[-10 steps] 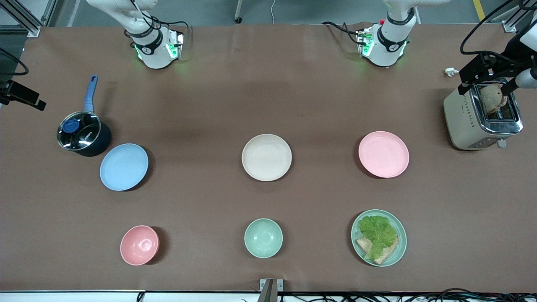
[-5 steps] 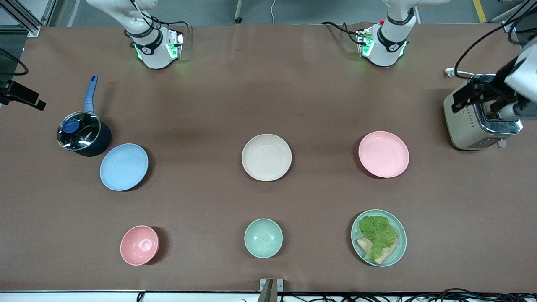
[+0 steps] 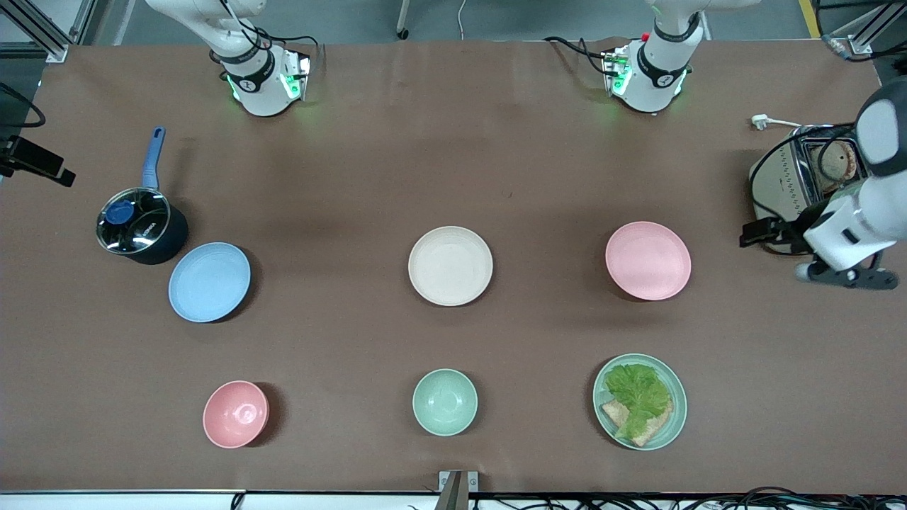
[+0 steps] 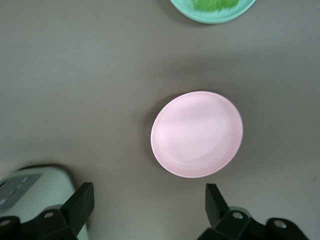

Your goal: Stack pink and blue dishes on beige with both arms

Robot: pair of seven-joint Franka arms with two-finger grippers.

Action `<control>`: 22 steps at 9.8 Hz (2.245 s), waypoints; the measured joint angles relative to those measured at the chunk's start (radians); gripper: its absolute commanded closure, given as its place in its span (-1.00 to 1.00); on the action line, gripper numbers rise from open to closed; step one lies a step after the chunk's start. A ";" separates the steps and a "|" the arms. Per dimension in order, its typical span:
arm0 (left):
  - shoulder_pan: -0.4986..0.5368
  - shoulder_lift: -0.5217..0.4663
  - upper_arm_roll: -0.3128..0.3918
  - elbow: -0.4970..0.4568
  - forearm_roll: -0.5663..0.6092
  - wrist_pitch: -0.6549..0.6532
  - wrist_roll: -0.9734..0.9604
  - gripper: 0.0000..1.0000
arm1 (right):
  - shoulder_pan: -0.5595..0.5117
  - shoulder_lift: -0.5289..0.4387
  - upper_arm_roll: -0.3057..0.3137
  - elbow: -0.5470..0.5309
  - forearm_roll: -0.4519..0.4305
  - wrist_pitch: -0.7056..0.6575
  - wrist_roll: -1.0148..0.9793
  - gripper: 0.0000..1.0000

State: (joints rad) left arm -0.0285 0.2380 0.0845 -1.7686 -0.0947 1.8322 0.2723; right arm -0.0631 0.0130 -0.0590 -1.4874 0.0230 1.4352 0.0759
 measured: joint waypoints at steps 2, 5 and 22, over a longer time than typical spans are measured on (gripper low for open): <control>0.001 0.094 0.004 -0.078 -0.017 0.109 0.088 -0.86 | -0.016 0.025 -0.002 -0.053 0.034 0.098 -0.002 -1.00; 0.000 0.234 0.003 -0.095 -0.019 0.149 0.141 -0.46 | -0.038 0.097 -0.004 -0.230 0.062 0.328 -0.081 -1.00; -0.024 0.142 -0.468 -0.107 -0.105 0.225 -0.358 1.00 | -0.219 0.543 -0.005 -0.454 0.388 0.799 -0.752 0.54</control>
State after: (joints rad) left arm -0.0525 0.3800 -0.3832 -1.8752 -0.1999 2.0577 -0.0861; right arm -0.2824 0.5559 -0.0643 -1.9417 0.4109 2.2346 -0.6758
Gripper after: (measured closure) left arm 0.956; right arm 0.361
